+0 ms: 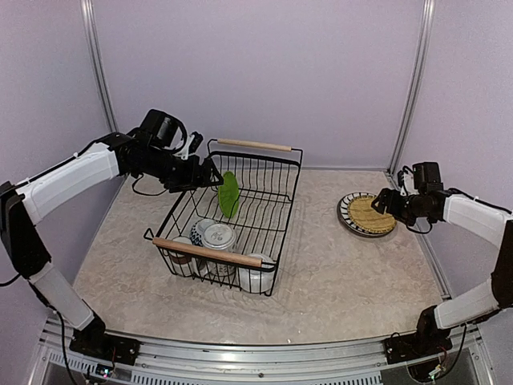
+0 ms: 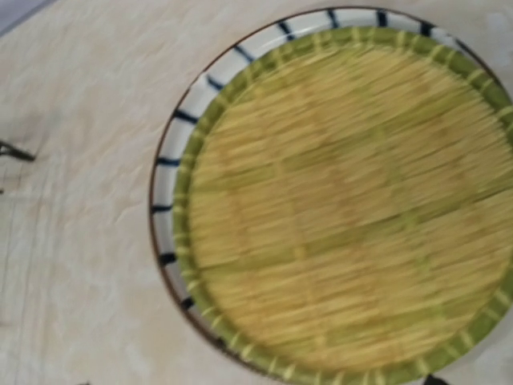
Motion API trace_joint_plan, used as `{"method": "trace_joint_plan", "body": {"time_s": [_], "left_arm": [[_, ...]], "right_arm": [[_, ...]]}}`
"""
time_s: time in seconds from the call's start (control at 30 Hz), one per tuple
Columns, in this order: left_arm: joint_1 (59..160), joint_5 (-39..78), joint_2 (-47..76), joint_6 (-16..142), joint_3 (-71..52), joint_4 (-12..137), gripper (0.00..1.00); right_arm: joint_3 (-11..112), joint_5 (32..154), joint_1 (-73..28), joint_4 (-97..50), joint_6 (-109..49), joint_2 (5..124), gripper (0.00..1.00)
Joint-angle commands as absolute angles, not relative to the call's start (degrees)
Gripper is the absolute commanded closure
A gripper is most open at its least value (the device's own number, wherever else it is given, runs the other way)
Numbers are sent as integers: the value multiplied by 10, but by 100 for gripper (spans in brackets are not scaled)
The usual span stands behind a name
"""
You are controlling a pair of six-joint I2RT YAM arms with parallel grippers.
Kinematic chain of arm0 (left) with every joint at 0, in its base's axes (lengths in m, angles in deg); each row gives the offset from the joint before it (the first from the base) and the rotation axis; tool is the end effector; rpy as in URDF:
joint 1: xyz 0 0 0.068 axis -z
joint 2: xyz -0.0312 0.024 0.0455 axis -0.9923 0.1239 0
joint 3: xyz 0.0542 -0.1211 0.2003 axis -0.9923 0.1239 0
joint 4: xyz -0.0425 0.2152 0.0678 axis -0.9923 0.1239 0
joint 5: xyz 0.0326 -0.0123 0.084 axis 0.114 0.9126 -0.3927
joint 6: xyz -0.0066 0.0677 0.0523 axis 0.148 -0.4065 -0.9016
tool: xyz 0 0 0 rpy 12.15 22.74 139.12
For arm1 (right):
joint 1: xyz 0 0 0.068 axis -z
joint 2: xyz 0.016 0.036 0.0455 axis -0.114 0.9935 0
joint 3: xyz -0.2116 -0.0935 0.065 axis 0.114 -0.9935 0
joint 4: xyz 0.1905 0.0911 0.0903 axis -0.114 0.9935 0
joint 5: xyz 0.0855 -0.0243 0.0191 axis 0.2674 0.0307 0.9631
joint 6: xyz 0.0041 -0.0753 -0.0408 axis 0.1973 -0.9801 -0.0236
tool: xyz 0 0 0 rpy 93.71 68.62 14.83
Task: Unload the mixed dishes from the dish rack
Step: Grab the plate from the dish rack.
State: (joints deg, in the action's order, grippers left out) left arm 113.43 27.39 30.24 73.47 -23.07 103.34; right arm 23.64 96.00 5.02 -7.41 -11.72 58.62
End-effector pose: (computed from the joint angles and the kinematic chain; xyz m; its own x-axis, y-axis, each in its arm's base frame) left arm 0.2858 -0.1928 0.2837 -0.7985 0.0528 -0.5996 0.3895 0.8048 -0.4478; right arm 0.2834 0.0221 0.1941 -0.6895 0.3993 -0.6042 0.1414 0.8924 0.4285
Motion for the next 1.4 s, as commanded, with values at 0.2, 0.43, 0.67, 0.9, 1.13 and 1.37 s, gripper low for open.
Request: {"method": "trace_joint_plan", "body": {"time_s": [0.2, 0.43, 0.67, 0.9, 1.13, 1.37], "left_arm": [[1206, 11, 479, 734, -415, 1147, 16], [1208, -45, 577, 741, -513, 1167, 11], [1198, -52, 651, 739, -585, 1184, 10], [1179, -50, 688, 730, -593, 1175, 19], [1176, -51, 704, 712, -594, 1161, 40], [1174, -71, 723, 695, -611, 1164, 58]], "right_arm": [[233, 884, 29, -16, -157, 531, 13], [241, 859, 29, 10, -156, 523, 11], [261, 777, 29, 48, -163, 499, 0], [244, 692, 30, 47, -139, 429, 0], [255, 781, 30, 34, -136, 387, 0], [266, 857, 29, 27, -110, 404, 0]]}}
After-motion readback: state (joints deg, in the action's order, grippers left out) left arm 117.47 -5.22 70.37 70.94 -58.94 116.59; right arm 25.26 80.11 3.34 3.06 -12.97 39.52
